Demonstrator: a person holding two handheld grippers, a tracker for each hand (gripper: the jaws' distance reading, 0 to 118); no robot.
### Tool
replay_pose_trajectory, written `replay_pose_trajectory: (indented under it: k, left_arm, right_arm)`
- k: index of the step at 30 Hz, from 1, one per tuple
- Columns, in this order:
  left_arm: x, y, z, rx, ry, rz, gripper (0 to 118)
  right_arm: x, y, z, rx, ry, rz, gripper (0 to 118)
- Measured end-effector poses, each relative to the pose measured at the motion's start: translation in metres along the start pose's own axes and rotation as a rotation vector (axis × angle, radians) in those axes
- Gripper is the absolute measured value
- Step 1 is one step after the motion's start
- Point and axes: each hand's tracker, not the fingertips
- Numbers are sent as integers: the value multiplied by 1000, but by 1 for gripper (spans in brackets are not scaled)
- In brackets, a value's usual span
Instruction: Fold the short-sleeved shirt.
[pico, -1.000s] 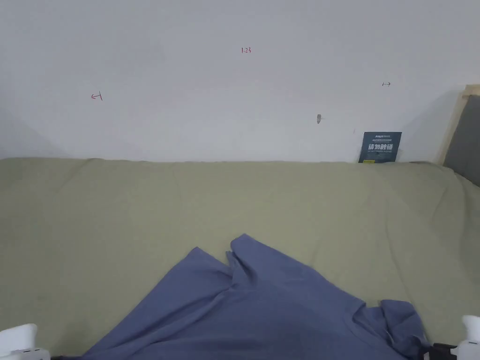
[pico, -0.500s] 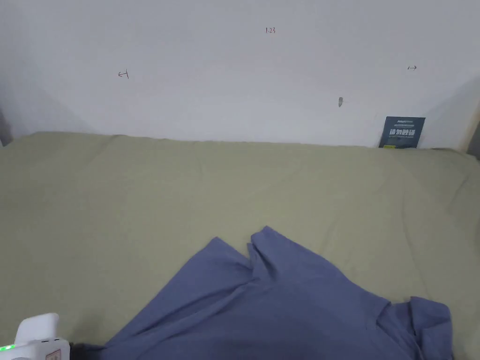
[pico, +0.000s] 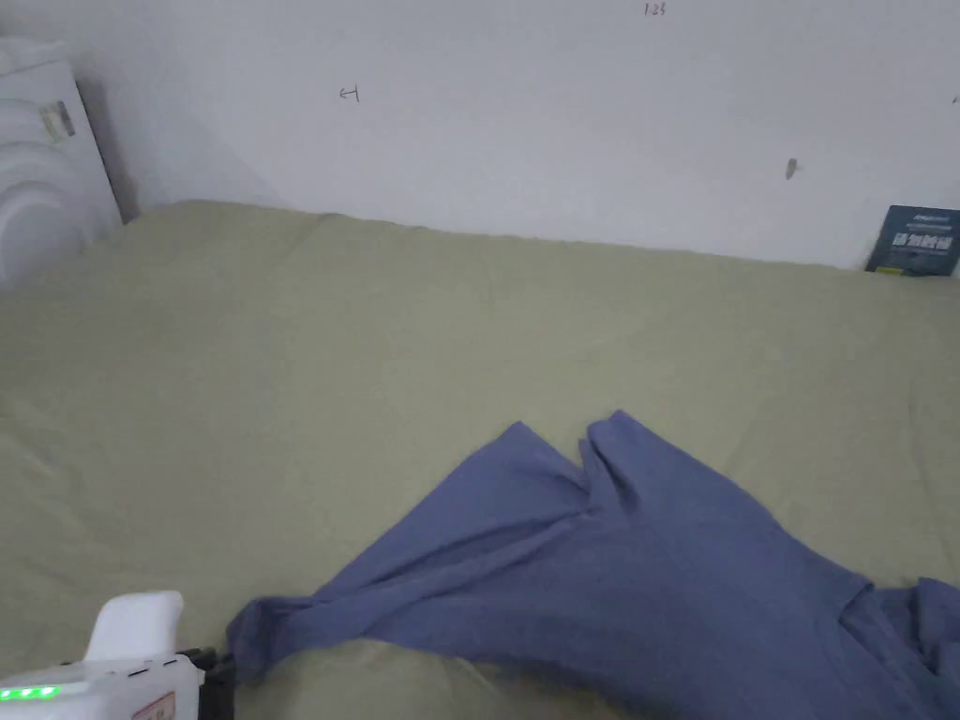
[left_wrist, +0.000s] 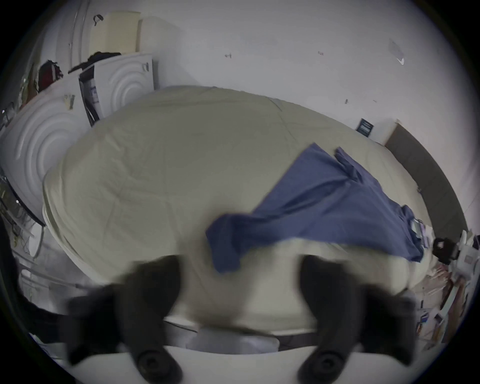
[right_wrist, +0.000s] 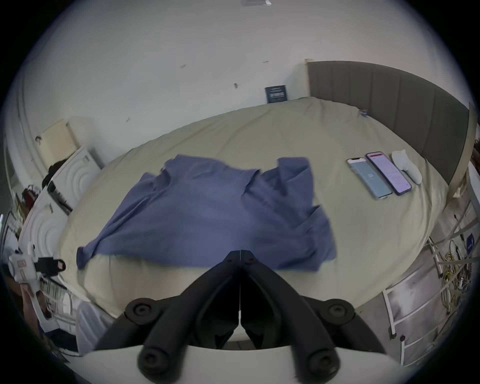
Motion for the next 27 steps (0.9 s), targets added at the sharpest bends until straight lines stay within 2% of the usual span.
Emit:
replay_pose_trajectory:
  k: [3,4,9,10,11,12,13,14,15,17,21,22,24,25,26,27]
  left_arm:
    - [-8,-9,-2,-89,-9,11,0]
    - [-10,-12,-3,-93,-6,12,0]
    - [-48,-3,-30,-125,9,27,0]
    - [-39,-7,-30,-98,22,10,0]
    - [-42,-3,-35,-93,21,13,6]
    - [-44,3,-43,-79,39,20,37]
    - [-45,7,-50,-72,43,12,87]
    - [-44,11,-58,-81,39,9,118]
    - [-46,15,-71,-135,23,18,115]
    - [-34,12,-84,-107,25,34,115]
    - [-19,17,-109,-132,47,-23,114]
    - [-32,30,-117,-144,34,-29,110]
    - [-27,31,-122,-152,69,-57,77]
    - [-24,32,-121,-158,143,-100,56]
    - [-33,36,-114,-105,89,-97,13]
    - [-37,38,-109,-82,20,-19,3]
  right_arm:
    - [-28,-17,-1,-40,5,91,0]
    - [-15,-20,-16,-68,15,79,0]
    - [-16,-23,-24,-63,33,98,0]
    - [-14,-20,-26,-68,34,100,0]
    - [-12,-18,-28,-71,33,101,0]
    - [-26,-18,-22,-62,23,115,0]
    - [-25,-16,-22,-63,26,113,0]
    - [-25,-14,-23,-66,28,111,0]
    - [-25,-13,-23,-62,22,104,0]
    - [-24,-11,-23,-59,28,94,0]
    - [-24,-9,-25,-62,16,89,0]
    - [-22,-8,-26,-65,14,88,0]
    - [-21,-9,-28,-71,12,86,0]
    - [-20,-8,-29,-72,11,86,0]
    - [-18,-8,-29,-74,13,86,0]
    - [-16,-8,-29,-75,15,86,0]
